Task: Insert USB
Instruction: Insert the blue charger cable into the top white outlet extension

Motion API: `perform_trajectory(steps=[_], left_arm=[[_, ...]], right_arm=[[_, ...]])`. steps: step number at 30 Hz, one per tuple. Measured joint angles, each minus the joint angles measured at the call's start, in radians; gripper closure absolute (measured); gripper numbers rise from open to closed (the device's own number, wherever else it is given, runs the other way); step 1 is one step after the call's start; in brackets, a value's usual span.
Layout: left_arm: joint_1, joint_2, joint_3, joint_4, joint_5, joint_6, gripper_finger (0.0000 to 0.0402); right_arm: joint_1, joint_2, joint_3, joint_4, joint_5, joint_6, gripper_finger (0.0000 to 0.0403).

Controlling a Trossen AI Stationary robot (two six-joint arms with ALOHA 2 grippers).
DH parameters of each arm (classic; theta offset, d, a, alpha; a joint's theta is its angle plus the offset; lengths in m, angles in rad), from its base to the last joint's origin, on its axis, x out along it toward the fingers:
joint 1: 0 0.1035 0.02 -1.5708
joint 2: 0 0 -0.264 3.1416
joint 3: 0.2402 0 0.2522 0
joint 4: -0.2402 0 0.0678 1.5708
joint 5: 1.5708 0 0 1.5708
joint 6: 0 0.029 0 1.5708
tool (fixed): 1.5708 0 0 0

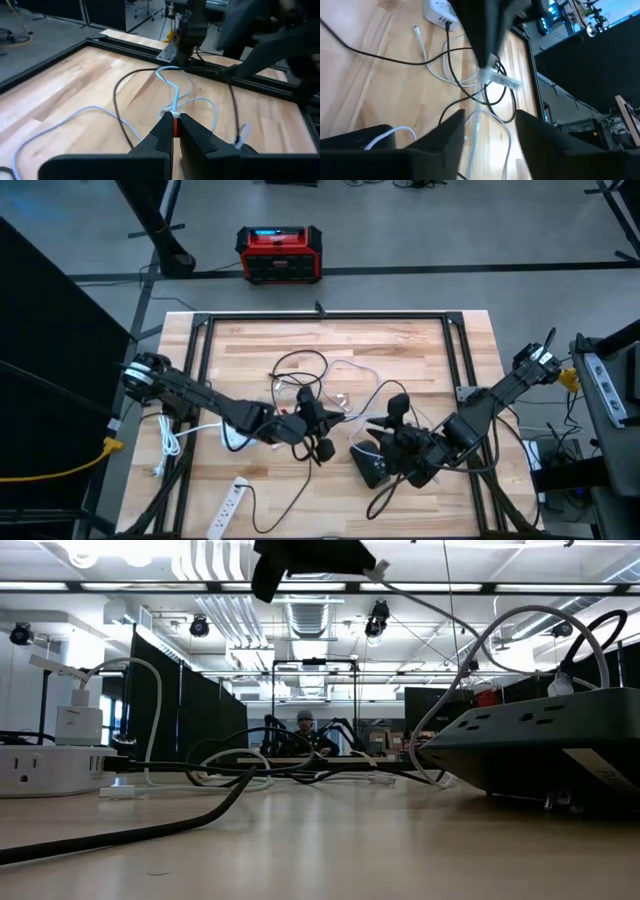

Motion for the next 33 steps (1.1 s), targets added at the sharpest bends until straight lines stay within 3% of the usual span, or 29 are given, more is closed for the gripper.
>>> perform_trajectory(steps=[5,11,21,27,33], left_arm=[[-0.044,0.0,-0.009,0.003,-0.003,-0.015,0.0398],[-0.128,-0.022,-0.009,-0.035,-0.089,0.0,0.0398],[-0.268,-0.092,-0.012,-0.102,-0.27,0.005,0.0398],[-0.312,-0.097,-0.013,-0.102,-0.312,0.003,0.0398],[-0.334,-0.101,-0.013,-0.1,-0.343,0.002,0.0398]], right_arm=[[-0.037,0.0,-0.073,0.09,0.0,-0.001,0.0204],[-0.098,-0.013,-0.188,0.377,-0.053,-0.079,0.0166],[-0.189,-0.013,-0.217,0.846,-0.464,-0.174,0.0176],[-0.25,-0.004,-0.264,1.042,-0.611,-0.181,0.0193],[-0.286,0.049,-0.272,1.089,-0.749,-0.136,0.0196]])
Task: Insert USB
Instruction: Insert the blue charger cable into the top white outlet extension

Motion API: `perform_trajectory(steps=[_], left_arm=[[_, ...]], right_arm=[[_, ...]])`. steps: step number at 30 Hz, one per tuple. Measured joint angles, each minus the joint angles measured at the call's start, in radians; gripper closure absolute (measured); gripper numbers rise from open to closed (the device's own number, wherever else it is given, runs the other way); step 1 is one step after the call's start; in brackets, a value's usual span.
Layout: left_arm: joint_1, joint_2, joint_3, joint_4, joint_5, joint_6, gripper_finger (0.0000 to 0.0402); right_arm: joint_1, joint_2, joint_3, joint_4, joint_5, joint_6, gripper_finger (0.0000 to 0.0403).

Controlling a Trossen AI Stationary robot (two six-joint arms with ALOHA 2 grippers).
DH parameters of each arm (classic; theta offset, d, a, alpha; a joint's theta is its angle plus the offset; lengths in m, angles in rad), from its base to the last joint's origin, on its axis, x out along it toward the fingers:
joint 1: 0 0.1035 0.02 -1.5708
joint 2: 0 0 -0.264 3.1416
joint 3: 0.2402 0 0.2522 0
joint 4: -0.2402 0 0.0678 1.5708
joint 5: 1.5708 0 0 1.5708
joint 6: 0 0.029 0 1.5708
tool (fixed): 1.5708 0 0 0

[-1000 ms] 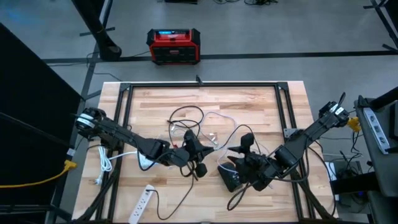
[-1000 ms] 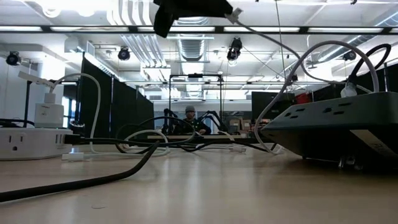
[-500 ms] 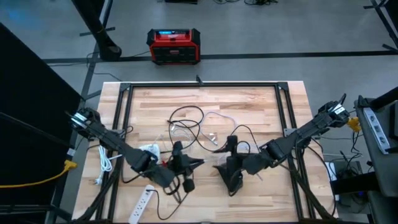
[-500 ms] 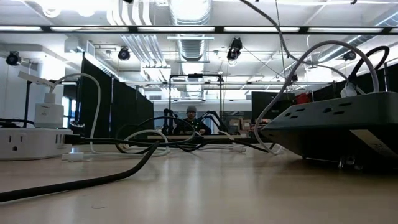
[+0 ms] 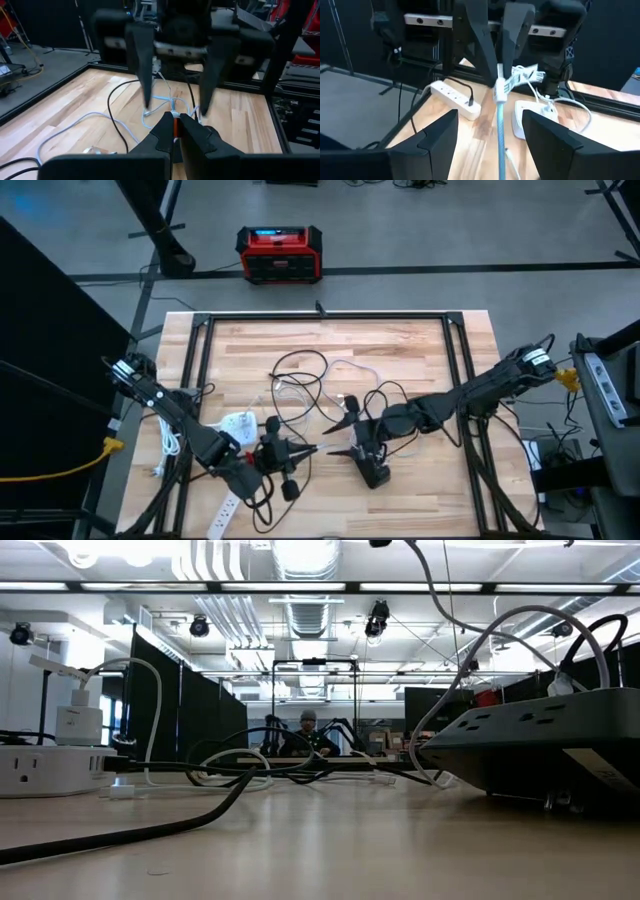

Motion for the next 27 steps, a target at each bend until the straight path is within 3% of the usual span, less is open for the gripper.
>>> perform_trajectory(steps=[5,13,19,27], left_arm=[[-0.03,-0.008,0.0,0.0,-0.059,0.003,0.0398],[-0.074,-0.012,0.0,-0.002,-0.144,0.003,0.0398],[-0.078,-0.012,0.0,-0.001,-0.15,0.003,0.0398],[-0.086,-0.012,0.0,-0.001,-0.152,0.003,0.0398]], right_arm=[[-0.002,0.05,-0.004,0.084,-0.022,0.019,0.0197],[-0.007,0.153,-0.018,0.378,-0.019,0.074,0.0205],[-0.008,0.253,-0.013,0.568,-0.018,0.11,0.0228],[-0.008,0.274,-0.012,0.63,-0.019,0.108,0.0271]])
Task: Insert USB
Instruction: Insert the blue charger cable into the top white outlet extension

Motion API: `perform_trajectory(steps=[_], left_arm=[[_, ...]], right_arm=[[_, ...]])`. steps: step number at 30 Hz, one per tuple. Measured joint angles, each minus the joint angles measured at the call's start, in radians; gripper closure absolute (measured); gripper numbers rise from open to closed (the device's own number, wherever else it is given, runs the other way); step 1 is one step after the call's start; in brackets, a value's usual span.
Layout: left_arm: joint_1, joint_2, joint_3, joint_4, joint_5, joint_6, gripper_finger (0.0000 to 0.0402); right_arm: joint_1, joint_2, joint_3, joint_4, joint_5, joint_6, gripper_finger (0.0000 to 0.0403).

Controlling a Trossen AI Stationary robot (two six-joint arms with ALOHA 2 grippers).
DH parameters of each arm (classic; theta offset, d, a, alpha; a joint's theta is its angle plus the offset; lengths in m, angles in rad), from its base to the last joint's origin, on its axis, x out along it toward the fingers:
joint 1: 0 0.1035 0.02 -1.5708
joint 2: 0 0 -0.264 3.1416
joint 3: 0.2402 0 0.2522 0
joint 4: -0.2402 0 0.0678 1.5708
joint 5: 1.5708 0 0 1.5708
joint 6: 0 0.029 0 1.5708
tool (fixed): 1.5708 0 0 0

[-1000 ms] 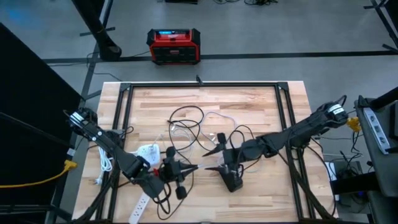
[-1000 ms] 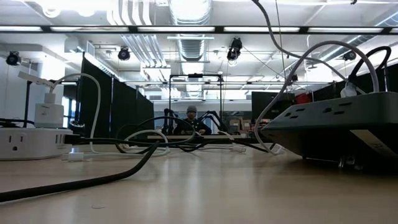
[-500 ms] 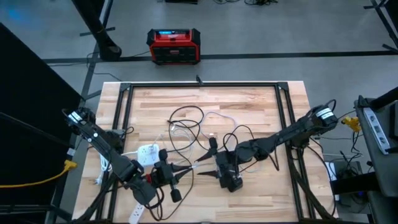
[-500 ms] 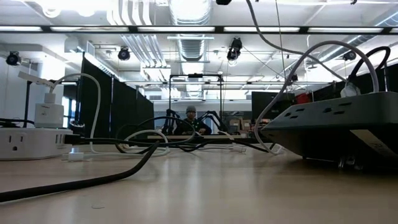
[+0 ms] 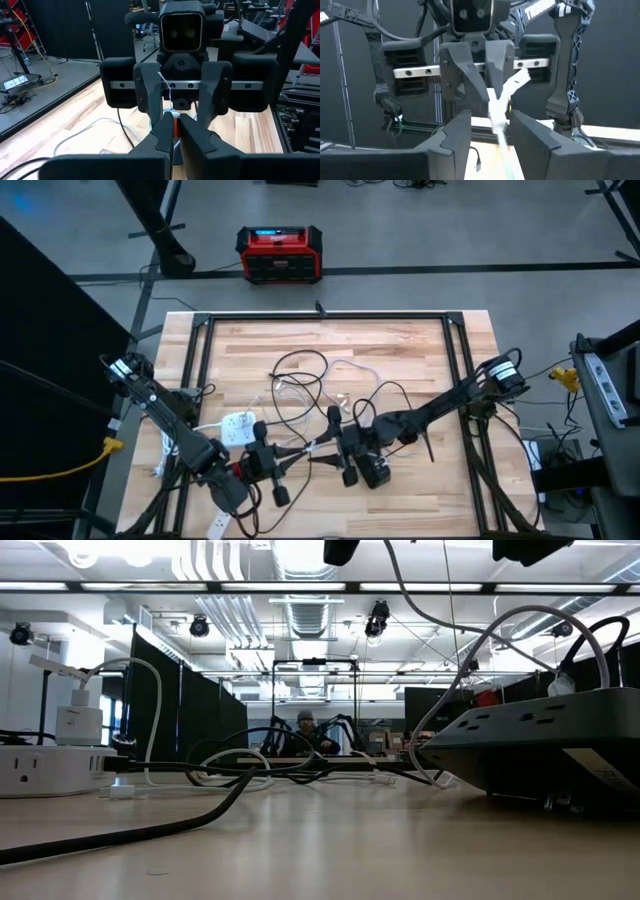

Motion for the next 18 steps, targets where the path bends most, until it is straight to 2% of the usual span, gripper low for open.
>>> perform_trajectory(steps=[7,18], left_arm=[[-0.028,-0.001,0.0,-0.011,-0.068,0.001,0.0398],[-0.037,-0.007,0.0,-0.011,-0.101,0.0,0.0398]], right_arm=[[0.0,-0.003,0.0,0.023,-0.027,-0.021,0.0302],[-0.011,0.003,0.001,0.069,-0.026,0.021,0.033]])
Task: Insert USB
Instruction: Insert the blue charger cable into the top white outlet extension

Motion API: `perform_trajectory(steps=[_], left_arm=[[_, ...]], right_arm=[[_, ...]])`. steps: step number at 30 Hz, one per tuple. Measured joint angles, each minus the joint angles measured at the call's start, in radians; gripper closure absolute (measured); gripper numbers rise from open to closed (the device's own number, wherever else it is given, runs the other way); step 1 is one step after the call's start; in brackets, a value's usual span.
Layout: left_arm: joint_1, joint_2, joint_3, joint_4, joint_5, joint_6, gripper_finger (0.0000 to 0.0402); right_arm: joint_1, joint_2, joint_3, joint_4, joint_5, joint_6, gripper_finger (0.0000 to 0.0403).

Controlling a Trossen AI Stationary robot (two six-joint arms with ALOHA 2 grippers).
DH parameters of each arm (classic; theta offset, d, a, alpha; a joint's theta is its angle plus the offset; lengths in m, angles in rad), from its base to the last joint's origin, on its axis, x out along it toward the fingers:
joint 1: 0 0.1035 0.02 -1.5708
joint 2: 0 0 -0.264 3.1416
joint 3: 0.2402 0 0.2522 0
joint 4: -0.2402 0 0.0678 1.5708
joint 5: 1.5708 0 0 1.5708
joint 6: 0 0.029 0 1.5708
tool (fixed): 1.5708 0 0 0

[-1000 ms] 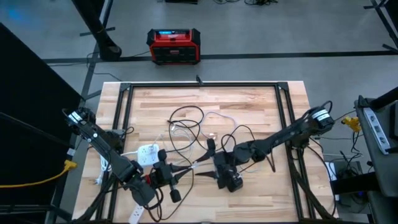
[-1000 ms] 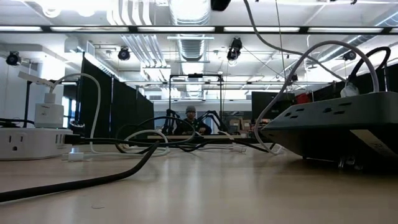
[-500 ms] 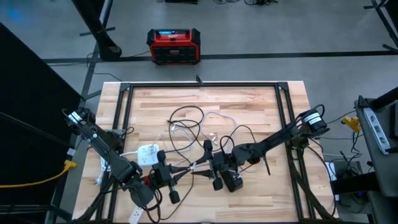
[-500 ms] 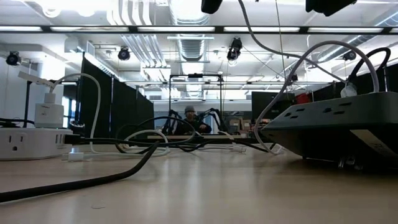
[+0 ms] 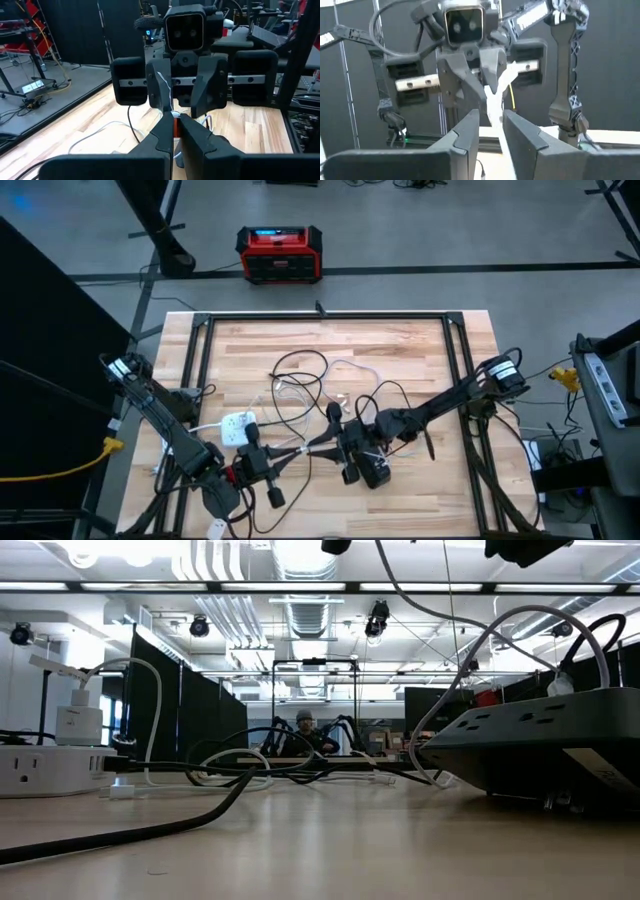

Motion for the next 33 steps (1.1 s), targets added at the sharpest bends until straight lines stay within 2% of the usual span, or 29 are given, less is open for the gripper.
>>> perform_trajectory(steps=[5,17,23,33], left_arm=[[0.0,0.0,0.0,0.002,-0.003,-0.001,0.0398],[0.001,-0.002,0.0,0.019,-0.003,0.0,0.0398],[0.0,-0.002,0.0,0.021,-0.003,0.0,0.0398],[-0.015,-0.001,0.0,0.045,-0.038,0.034,0.0398]], right_arm=[[-0.005,0.022,0.0,0.017,-0.014,0.022,0.033],[-0.009,0.027,0.046,0.017,-0.029,0.024,0.0294],[-0.009,0.027,0.083,-0.059,-0.027,0.012,0.0308],[-0.015,0.028,0.078,-0.07,-0.027,0.006,0.0343]])
